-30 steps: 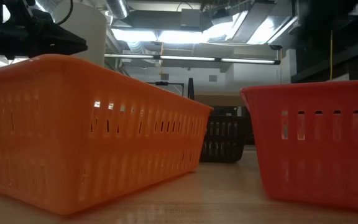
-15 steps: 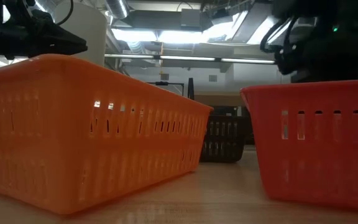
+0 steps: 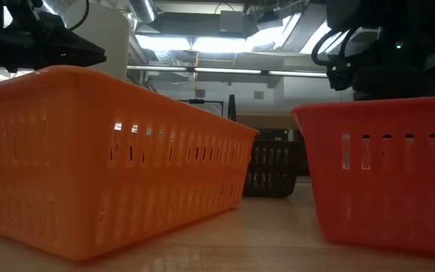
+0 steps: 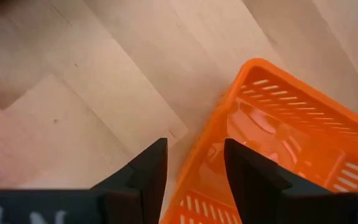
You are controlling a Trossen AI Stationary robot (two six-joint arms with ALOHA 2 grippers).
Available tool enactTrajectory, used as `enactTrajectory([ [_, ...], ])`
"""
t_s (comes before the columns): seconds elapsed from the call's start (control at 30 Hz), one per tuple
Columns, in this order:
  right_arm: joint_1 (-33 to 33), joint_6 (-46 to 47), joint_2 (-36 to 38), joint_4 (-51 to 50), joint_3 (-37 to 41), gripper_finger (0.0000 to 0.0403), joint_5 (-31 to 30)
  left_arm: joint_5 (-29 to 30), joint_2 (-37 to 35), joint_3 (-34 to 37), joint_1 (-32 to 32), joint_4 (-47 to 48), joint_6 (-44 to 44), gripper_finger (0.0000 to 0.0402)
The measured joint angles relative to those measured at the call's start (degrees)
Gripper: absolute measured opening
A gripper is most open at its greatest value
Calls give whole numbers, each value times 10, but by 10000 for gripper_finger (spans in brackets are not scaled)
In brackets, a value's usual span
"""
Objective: Stack baskets on shelf by color
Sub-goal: Put the middle orange basket on the shelf
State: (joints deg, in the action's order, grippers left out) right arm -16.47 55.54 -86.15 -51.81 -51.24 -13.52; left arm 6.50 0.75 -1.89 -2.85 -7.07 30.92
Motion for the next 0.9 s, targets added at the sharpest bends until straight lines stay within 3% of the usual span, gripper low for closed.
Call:
enactTrajectory([
  [0.4, 0, 14, -79, 0, 0, 150, -3, 0, 0, 0, 0, 0, 0, 41],
  [0.5, 0, 14, -91, 0, 0, 118, -4, 0, 0, 0, 0, 0, 0, 41],
  [0.67, 0, 12, -101, -1, 0, 21, -4, 0, 0, 0, 0, 1, 0, 41],
  [0.9, -3, 5, -102, -1, -1, 3, -2, 0, 0, 0, 0, 1, -1, 41],
])
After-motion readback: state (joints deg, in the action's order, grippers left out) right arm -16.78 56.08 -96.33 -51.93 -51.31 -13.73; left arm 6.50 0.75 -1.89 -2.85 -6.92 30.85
